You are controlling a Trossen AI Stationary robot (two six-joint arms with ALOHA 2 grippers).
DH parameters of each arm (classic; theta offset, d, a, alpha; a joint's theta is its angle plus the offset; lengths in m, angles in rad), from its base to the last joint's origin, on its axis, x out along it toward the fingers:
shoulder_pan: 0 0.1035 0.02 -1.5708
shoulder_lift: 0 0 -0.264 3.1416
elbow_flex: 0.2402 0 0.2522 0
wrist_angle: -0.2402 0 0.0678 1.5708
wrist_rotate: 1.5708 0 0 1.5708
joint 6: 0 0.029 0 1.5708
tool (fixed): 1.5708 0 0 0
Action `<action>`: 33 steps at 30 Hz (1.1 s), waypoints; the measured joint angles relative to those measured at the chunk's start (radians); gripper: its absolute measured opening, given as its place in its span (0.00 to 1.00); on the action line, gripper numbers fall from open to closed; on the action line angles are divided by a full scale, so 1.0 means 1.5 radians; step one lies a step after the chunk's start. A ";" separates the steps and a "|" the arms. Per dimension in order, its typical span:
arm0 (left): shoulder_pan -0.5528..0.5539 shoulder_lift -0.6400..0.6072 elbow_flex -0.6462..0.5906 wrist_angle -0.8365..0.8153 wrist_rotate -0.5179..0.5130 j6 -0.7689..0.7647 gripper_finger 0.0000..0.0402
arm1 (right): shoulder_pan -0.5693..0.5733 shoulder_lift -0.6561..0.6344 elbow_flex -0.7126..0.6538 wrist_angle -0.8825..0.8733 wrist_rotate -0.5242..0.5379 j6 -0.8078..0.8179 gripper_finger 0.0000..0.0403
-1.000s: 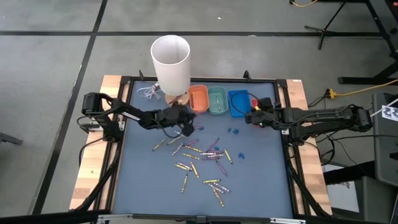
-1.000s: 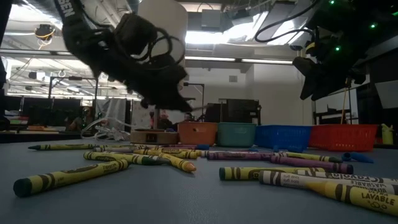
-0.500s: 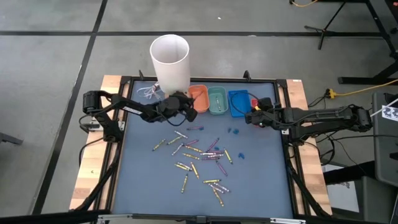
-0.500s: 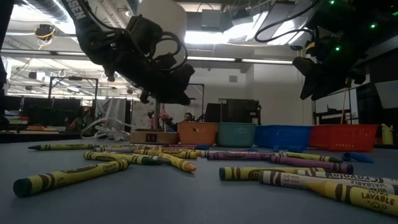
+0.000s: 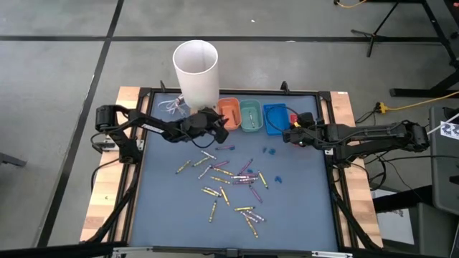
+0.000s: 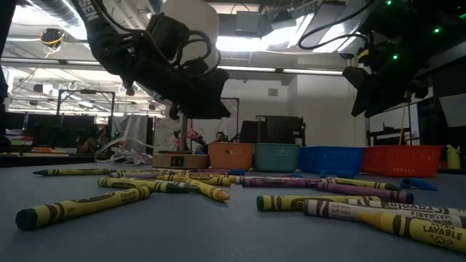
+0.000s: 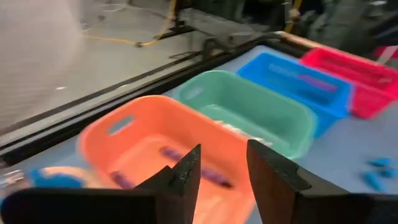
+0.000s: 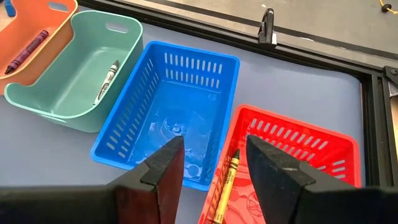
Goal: Sort crayons
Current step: Put the purple crayon into the light orange bin
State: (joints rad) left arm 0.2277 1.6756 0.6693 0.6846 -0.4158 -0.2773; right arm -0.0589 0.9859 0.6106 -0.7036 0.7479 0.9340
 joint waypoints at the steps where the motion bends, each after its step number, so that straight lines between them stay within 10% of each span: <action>1: -0.005 0.000 0.000 0.014 0.011 0.004 0.28 | 0.000 0.000 0.000 0.000 0.000 0.000 0.43; 14: -0.064 -0.001 -0.198 0.377 0.002 -0.021 0.21 | 0.000 0.000 0.000 0.000 -0.001 0.000 0.43; 33: 0.026 -0.001 -0.409 0.458 -0.061 -0.029 0.20 | 0.000 0.000 0.000 0.004 0.001 0.000 0.43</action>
State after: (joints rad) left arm 0.2669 1.6745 0.0551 1.3711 -0.5075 -0.3201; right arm -0.0593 0.9859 0.6106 -0.6971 0.7486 0.9342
